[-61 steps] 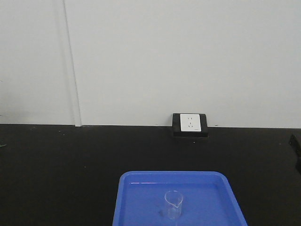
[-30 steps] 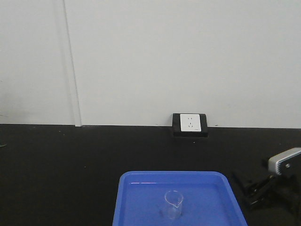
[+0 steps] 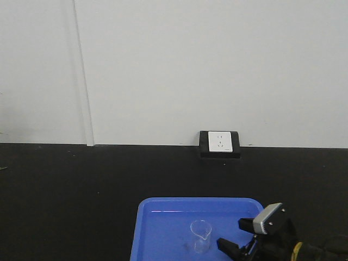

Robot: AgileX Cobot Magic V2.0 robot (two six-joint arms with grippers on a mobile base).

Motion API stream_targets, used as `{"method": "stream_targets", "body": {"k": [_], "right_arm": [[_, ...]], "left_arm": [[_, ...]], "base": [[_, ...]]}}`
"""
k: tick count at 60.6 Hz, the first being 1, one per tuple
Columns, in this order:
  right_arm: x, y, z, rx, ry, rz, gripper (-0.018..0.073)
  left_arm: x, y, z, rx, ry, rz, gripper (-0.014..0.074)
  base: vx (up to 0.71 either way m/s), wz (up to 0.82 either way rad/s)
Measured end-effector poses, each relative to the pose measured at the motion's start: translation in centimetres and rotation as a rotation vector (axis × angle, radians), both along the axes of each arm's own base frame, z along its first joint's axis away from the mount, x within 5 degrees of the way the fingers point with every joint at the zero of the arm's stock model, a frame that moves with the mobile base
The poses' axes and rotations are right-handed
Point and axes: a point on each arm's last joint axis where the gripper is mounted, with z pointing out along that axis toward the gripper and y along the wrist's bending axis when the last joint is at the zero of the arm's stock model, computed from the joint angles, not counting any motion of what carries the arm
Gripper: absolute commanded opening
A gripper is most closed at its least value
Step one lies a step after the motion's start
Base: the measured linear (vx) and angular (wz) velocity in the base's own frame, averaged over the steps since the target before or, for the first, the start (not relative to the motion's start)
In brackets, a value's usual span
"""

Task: Move beaker to silver tray on left bench
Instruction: 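Reach the right gripper down around the glass beaker in the blue tray, then close the right gripper on the beaker and lift it out of the tray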

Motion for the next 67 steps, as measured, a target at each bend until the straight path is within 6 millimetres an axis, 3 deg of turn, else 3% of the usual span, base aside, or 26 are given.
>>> {"method": "stream_targets", "body": {"k": [14,38,50,62,67], "right_arm": [[1.6,3.3,-2.8,-0.024,0.044,0.080,0.0551],[5.3,6.0,-5.1,0.024,0.039,0.105,0.0525],[6.3,5.7,-5.1,0.068,0.056,0.007,0.0313],[6.8,5.1,-5.1,0.081,0.068,-0.058,-0.0017],[6.9,4.8,-5.1,0.082,0.069,-0.069,-0.0017]], "left_arm": [[0.0,0.0,0.0,0.000,0.000,0.000,0.0001],[0.0,0.0,0.0,0.000,0.000,0.000,0.0001],[0.0,0.0,0.0,0.000,0.000,0.000,0.0001],[0.0,0.0,0.0,0.000,0.000,0.000,0.0001],[0.0,0.0,0.0,0.000,0.000,0.000,0.0001]], "base": [[0.00,0.00],[0.00,0.00],[0.00,0.00],[0.00,0.00],[0.00,0.00]]}}
